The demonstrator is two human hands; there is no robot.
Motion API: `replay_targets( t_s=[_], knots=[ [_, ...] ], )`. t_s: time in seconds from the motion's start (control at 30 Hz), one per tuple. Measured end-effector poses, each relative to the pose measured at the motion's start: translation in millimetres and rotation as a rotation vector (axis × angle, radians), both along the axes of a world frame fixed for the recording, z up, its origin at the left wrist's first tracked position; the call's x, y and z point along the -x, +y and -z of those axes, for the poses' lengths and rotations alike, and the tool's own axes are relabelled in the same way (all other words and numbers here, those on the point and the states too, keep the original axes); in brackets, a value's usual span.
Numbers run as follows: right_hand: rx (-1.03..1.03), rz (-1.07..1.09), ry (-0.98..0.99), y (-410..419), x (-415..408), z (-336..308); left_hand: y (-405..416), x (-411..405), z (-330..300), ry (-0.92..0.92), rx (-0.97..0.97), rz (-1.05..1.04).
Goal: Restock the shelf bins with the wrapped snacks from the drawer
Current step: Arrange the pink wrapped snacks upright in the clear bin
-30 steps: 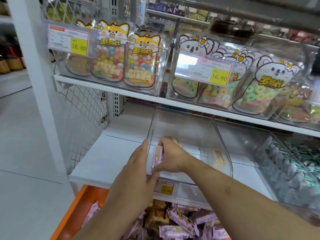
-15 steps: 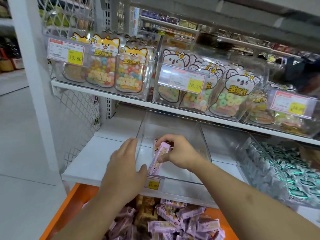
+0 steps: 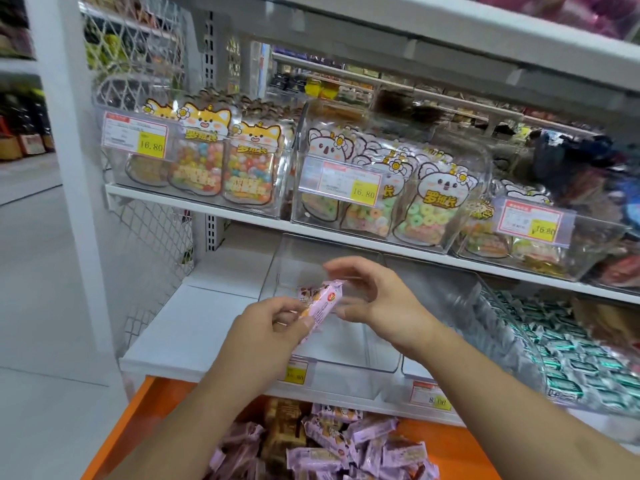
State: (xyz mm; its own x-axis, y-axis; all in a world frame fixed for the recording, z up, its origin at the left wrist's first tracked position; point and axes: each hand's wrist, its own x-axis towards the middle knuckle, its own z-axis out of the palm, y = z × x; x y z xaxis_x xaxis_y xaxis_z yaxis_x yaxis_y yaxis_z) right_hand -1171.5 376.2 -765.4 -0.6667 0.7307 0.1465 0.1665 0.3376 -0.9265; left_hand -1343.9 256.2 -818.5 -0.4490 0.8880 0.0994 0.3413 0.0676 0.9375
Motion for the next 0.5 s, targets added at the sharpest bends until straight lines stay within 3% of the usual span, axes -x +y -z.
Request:
replay_targets(
  t_s=[0.1, 0.2, 0.37, 0.5],
  knots=[
    [0.197, 0.059, 0.104, -6.9, 3.5, 3.7, -5.9, -2.4, -6.8, 0.136, -0.048, -0.129],
    [0.292, 0.142, 0.136, -10.6, 12.5, 7.2, -9.8, -5.2, -10.6, 0.143, -0.099, -0.106],
    [0.285, 0.214, 0.152, -6.1, 25.1, 16.8, -12.6, -5.1, -12.4, 0.111, -0.088, -0.037],
    [0.214, 0.150, 0.115, -11.1, 33.3, 27.1, -11.0, -0.3, -8.3, 0.130, -0.096, -0.064]
  ],
)
